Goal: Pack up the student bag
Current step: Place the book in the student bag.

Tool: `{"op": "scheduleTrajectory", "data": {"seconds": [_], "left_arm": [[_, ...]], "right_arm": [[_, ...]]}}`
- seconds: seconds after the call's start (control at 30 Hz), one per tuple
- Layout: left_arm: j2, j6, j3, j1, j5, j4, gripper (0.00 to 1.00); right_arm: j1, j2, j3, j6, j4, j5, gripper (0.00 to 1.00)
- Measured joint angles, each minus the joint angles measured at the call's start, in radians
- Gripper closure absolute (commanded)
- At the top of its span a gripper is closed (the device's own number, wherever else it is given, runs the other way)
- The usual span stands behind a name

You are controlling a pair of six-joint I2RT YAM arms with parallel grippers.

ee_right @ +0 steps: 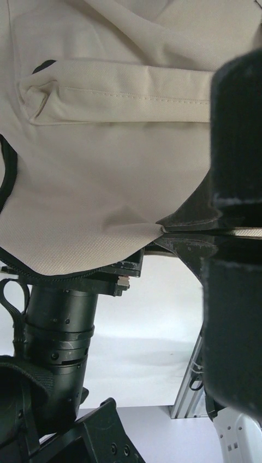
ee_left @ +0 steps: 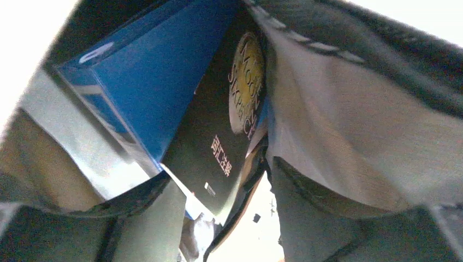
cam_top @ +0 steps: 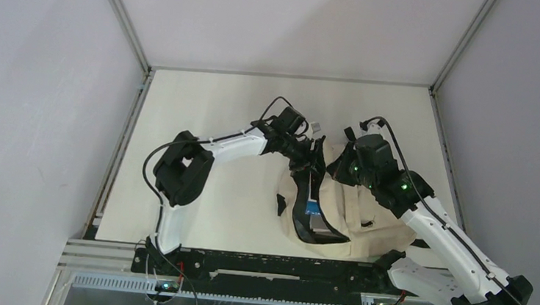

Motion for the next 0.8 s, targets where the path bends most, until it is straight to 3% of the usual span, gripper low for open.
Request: {"op": "scheduleTrajectory", "data": {"seconds": [0.13,0.23,0.37,0.53,0.73,0.8], "left_arm": [[-0.001,0.033,0.000,-0.002,-0.040,-0.060,0.13],[-0.011,0.062,0.000,-0.001,-0.084,-0.111,0.08],[-0.060,0.107,0.000,0.010,-0.151,-0.189,0.09],[-0.185,0.159,-0.015,0.047,-0.200,-0.238,0.23],[-0.398,0.187,-0.209,0.125,-0.207,-0.229,0.25],[-0.443,0.184,-0.276,0.165,-0.208,-0.227,0.23]], "right_arm": [[0.002,-0.011,0.000,0.001,-0.010,0.006,1.00],[0.004,-0.011,0.000,0.001,-0.015,0.010,1.00],[0.005,-0.011,0.000,0.001,-0.017,0.014,1.00],[0.005,-0.011,0.000,0.000,-0.024,0.027,1.00],[0.021,0.009,0.000,-0.002,-0.022,0.041,0.99],[0.059,0.040,0.001,-0.002,-0.014,0.061,0.84]]}}
